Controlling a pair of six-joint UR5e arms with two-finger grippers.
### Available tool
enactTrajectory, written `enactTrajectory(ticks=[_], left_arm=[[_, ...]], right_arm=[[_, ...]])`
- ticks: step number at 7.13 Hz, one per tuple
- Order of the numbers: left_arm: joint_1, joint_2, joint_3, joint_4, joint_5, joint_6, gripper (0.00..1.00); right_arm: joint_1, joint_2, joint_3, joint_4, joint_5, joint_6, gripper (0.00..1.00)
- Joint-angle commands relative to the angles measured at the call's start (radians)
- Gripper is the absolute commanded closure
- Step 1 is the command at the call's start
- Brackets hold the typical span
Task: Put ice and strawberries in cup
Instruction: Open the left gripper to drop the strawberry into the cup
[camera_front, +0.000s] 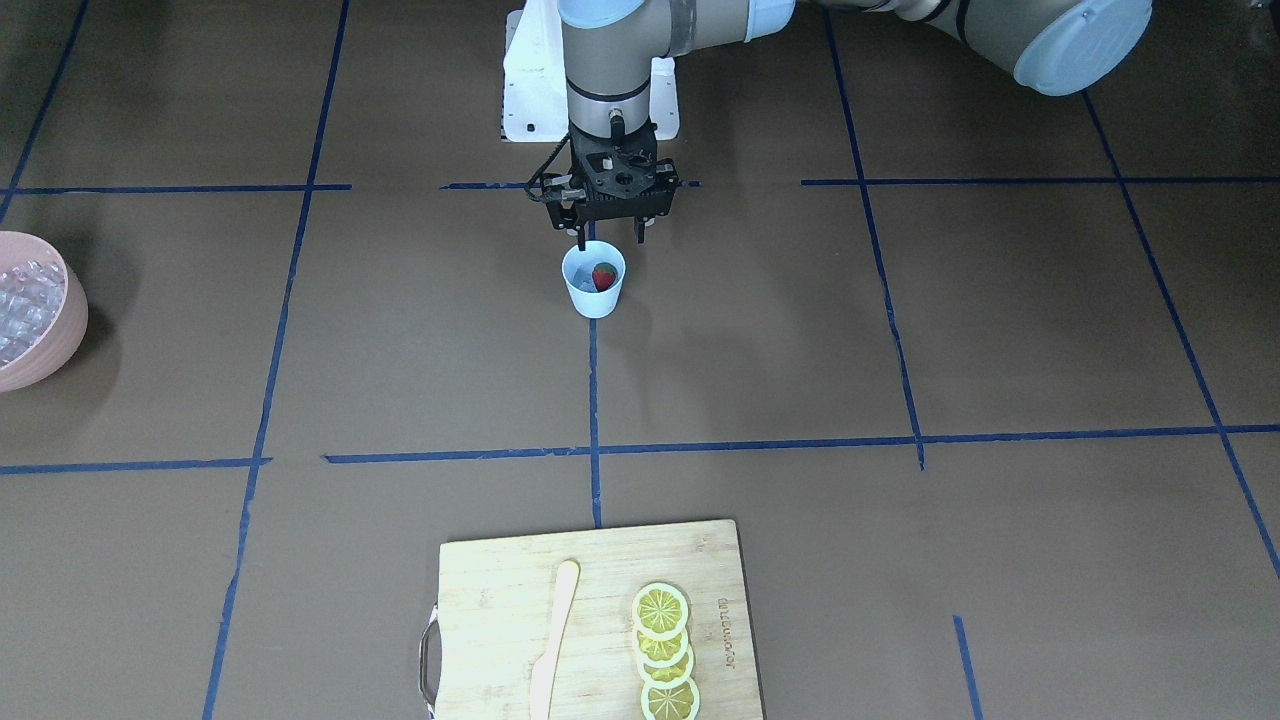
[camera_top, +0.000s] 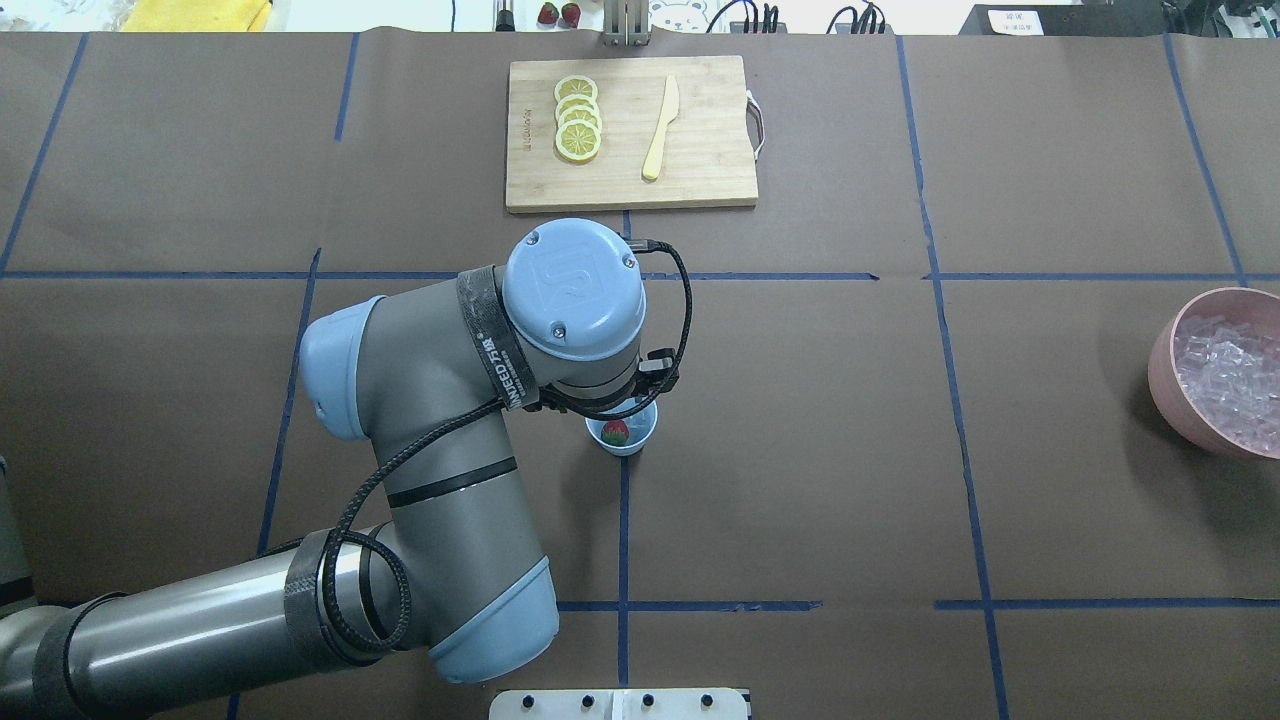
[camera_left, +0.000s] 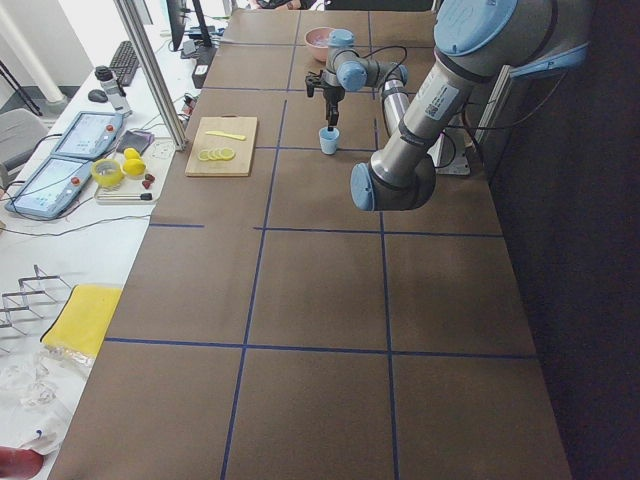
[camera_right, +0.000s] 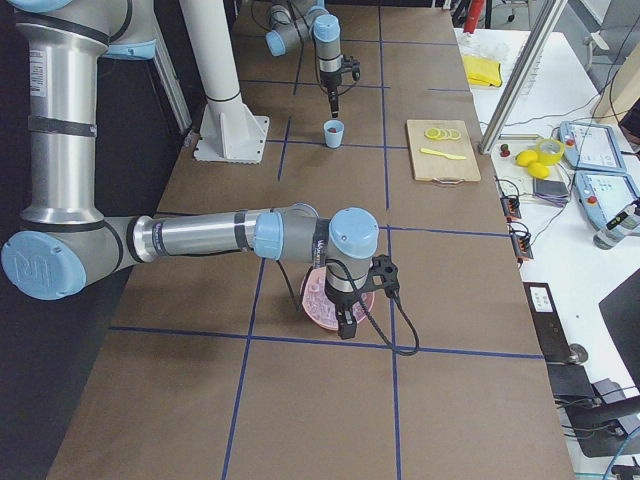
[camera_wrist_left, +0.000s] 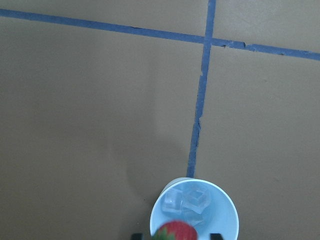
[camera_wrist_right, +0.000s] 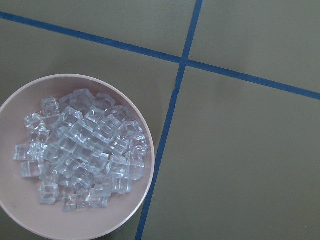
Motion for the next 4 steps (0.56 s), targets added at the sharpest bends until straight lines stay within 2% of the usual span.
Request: enactTrajectory(ticks=[1,3,4], left_arm=[[0.0,0.007,-0.009,0.0,0.0,0.014,0.0],[-0.024,0.088,-0.067,0.007,-0.005,0.188,0.0],[-0.083,0.164,-0.136,0.006,-0.021,0.307,0.0]], right_arm=[[0.0,0.0,0.0,-0.001,0.0,0.0,0.01],[0.0,0.002,0.0,0.0,0.0,0.0,0.01],[0.0,0.002,-0.001,0.005,-0.002,0.0,0.01]])
